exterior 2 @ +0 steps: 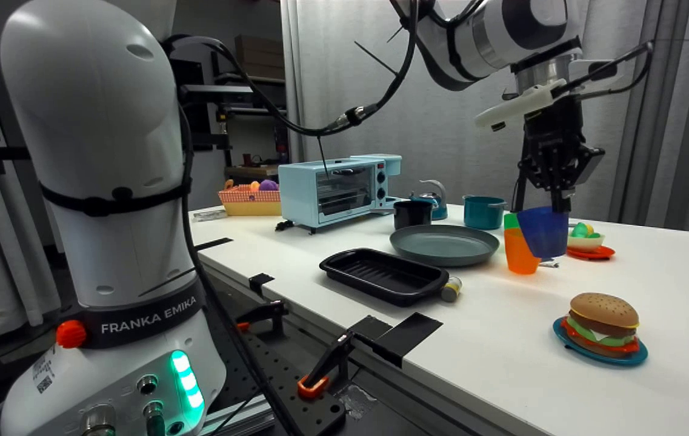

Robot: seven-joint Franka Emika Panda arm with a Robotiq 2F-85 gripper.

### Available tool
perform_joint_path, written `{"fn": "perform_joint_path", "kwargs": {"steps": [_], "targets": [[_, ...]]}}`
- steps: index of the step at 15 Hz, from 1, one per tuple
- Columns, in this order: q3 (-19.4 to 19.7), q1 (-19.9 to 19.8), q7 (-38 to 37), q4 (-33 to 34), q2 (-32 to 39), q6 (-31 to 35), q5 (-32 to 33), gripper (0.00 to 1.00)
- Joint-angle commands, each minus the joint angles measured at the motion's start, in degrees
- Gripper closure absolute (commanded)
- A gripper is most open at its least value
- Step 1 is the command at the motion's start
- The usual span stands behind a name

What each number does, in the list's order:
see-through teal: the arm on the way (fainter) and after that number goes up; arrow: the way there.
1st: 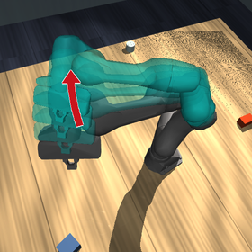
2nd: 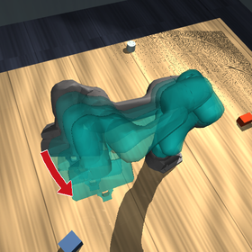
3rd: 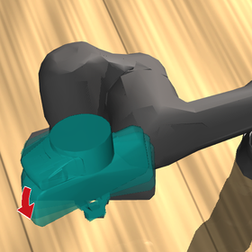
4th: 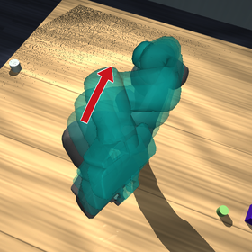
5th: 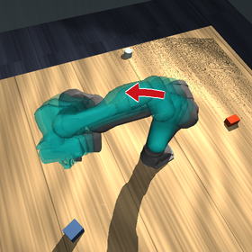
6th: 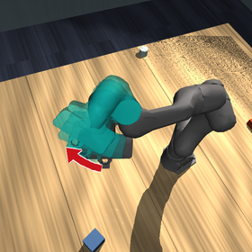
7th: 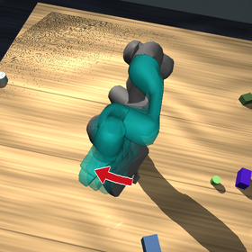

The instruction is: Pour the potato fries in the blue cup on the plate

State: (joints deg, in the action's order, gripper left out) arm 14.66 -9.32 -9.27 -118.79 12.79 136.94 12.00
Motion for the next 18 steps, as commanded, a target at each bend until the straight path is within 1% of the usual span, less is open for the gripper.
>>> {"fn": "perform_joint_path", "kwargs": {"steps": [1,5,10,18], "targets": [[-0.5,1.9,-2.7,-3.1,-5.6,-0.2,5.1,0.99],[-2.4,3.6,-4.7,-3.8,-7.6,-1.6,10.3,0.99],[-5.2,5.4,-5.2,-4.0,-7.4,-4.2,14.5,0.99],[-9.0,8.2,-5.0,-0.2,-5.1,-11.3,18.9,0.99]]}}
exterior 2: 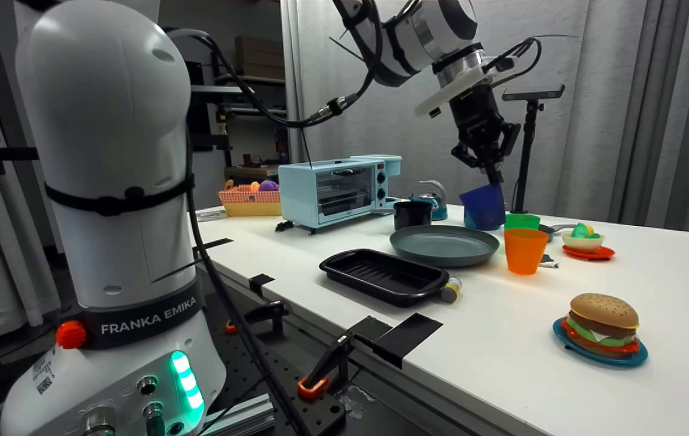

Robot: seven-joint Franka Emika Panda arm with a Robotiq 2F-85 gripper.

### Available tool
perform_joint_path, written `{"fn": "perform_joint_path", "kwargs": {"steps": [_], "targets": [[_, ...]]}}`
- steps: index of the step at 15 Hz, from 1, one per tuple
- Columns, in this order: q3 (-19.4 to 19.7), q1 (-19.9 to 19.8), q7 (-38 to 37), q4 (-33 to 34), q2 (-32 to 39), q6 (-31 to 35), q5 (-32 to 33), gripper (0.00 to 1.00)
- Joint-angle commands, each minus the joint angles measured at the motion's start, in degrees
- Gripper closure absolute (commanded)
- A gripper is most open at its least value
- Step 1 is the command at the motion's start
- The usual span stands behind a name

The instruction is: Pour the potato fries in the blue cup on the plate

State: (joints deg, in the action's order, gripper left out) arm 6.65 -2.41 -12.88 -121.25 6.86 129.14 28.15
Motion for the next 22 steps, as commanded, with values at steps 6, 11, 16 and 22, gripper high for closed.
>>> {"fn": "perform_joint_path", "kwargs": {"steps": [6,11,16,22], "targets": [[-2.4,3.2,-1.4,5.1,4.1,-6.8,7.3,0.99],[-2.4,4.4,-1.6,7.4,7.6,-7.8,12.0,0.99],[-2.6,6.0,-2.3,9.5,10.3,-8.8,16.2,0.99],[-3.2,8.6,-5.7,11.2,11.5,-12.5,23.1,0.99]]}}
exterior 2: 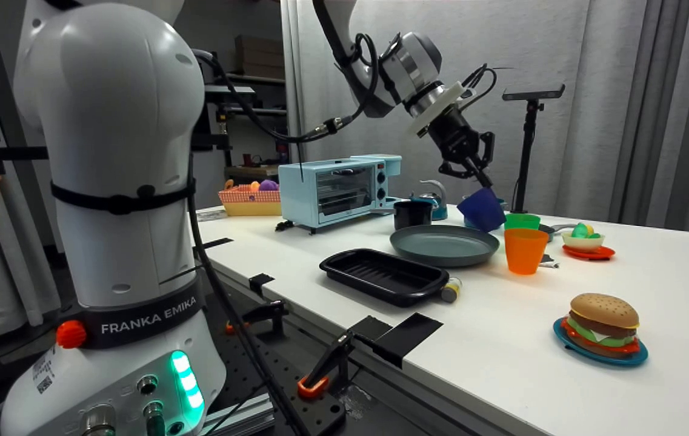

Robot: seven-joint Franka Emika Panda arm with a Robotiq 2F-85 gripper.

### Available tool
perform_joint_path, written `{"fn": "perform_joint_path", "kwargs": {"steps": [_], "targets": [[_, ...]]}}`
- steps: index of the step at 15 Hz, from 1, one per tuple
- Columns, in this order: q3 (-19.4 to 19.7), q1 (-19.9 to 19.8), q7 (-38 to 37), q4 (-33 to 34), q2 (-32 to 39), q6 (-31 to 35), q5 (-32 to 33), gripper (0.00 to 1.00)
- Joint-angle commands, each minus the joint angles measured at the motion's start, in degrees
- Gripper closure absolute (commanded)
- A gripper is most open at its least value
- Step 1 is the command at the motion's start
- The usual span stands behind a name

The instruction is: Pour the potato fries in the blue cup on the plate

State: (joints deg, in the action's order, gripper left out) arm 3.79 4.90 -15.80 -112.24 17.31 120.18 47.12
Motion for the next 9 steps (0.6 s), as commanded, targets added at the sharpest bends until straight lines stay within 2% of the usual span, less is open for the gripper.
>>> {"fn": "perform_joint_path", "kwargs": {"steps": [1,9], "targets": [[-0.5,1.7,-3.7,2.2,1.1,-4.5,5.5,0.99],[-2.7,4.2,-10.2,2.0,3.8,-13.0,18.0,0.99]]}}
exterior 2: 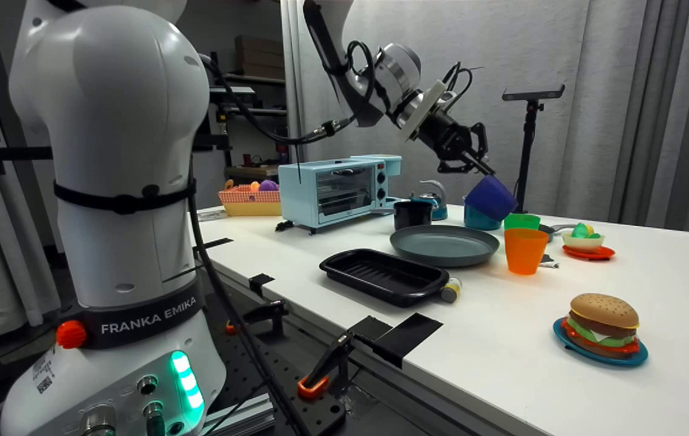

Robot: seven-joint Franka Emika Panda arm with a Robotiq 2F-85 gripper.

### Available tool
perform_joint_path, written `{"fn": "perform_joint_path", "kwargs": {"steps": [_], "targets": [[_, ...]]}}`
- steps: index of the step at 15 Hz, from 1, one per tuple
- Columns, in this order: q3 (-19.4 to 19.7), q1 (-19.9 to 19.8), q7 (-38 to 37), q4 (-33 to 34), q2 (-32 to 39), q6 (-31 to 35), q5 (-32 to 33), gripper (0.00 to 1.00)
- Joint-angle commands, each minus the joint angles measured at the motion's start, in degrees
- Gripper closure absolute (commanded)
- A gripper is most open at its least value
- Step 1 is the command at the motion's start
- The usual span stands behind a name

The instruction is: Pour the potato fries in the blue cup on the plate

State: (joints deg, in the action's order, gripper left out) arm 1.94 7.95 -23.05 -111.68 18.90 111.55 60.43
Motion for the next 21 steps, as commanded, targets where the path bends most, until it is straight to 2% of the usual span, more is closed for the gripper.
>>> {"fn": "perform_joint_path", "kwargs": {"steps": [1,9,12,21], "targets": [[-1.3,1.5,-3.4,1.5,2.9,-5.5,5.9,0.99],[-5.4,5.2,-7.2,3.5,7.3,-13.3,14.1,0.99],[-5.9,6.4,-9.0,4.1,8.1,-15.7,19.0,0.99],[-7.3,6.9,-15.2,4.5,9.7,-22.4,27.6,0.99]]}}
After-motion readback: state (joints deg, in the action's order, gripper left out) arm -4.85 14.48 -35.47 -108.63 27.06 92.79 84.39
